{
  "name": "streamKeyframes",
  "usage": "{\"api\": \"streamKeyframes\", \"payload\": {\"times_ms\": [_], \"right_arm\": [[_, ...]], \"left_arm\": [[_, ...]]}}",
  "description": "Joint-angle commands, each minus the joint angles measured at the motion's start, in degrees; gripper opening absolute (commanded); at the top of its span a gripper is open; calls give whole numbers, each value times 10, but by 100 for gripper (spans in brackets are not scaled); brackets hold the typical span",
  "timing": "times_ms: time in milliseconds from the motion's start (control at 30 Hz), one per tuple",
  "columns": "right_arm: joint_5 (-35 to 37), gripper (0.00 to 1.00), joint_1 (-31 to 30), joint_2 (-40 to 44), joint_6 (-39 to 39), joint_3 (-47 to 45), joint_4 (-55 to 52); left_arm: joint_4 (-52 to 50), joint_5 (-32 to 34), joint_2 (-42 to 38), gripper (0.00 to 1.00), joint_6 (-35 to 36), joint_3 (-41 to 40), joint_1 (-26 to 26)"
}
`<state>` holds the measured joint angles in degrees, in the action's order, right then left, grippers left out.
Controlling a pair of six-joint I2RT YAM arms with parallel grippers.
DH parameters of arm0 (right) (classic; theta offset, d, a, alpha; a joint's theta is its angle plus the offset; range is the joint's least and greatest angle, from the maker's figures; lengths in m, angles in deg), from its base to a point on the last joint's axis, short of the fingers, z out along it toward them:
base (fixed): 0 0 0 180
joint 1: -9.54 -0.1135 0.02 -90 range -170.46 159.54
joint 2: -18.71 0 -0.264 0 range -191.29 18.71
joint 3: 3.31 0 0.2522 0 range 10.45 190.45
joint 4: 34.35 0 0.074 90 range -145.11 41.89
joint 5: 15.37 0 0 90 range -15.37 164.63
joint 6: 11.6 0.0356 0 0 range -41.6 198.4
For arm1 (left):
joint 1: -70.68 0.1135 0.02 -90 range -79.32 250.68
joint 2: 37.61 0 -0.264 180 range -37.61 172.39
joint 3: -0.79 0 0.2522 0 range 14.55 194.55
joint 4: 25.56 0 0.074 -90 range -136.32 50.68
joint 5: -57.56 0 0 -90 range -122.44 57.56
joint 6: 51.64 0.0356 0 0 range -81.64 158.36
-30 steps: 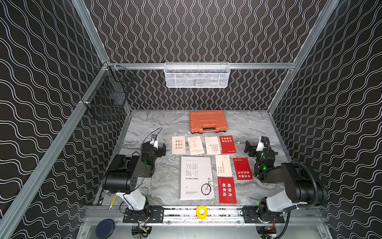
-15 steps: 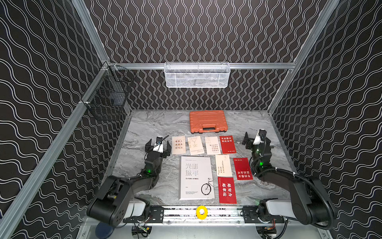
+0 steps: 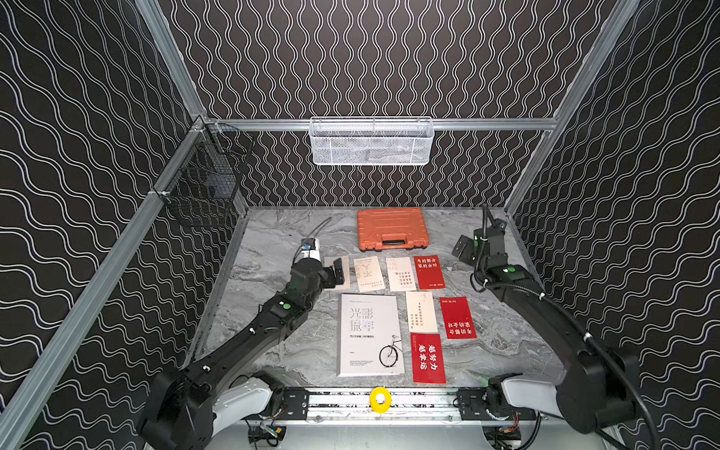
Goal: Place the photos into the photo albums
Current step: Open the photo album at the center of the board.
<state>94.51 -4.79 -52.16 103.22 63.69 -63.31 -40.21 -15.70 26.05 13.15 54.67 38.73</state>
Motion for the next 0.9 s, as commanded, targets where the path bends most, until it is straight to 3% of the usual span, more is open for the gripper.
{"api": "streamKeyframes", "payload": {"times_ms": [0,200,433,700,867], "right_arm": [[-137,100,-19,48,-1,-23,-54],[-277,100,-75,98,-3,-47,-115],[-410,96,-166,153,70,-120,-68],[-445,78,-240,142,160,-210,54],[-430,77,-282,102,186,-230,99]], "left_arm": [[-152,-42,6,97,-30,27,-25],[-276,-73,16,92,-39,65,-90],[-309,-128,-20,85,-95,10,-116],[-243,-213,-58,78,-149,-89,-126],[-226,-227,-65,79,-155,-115,-129]]}}
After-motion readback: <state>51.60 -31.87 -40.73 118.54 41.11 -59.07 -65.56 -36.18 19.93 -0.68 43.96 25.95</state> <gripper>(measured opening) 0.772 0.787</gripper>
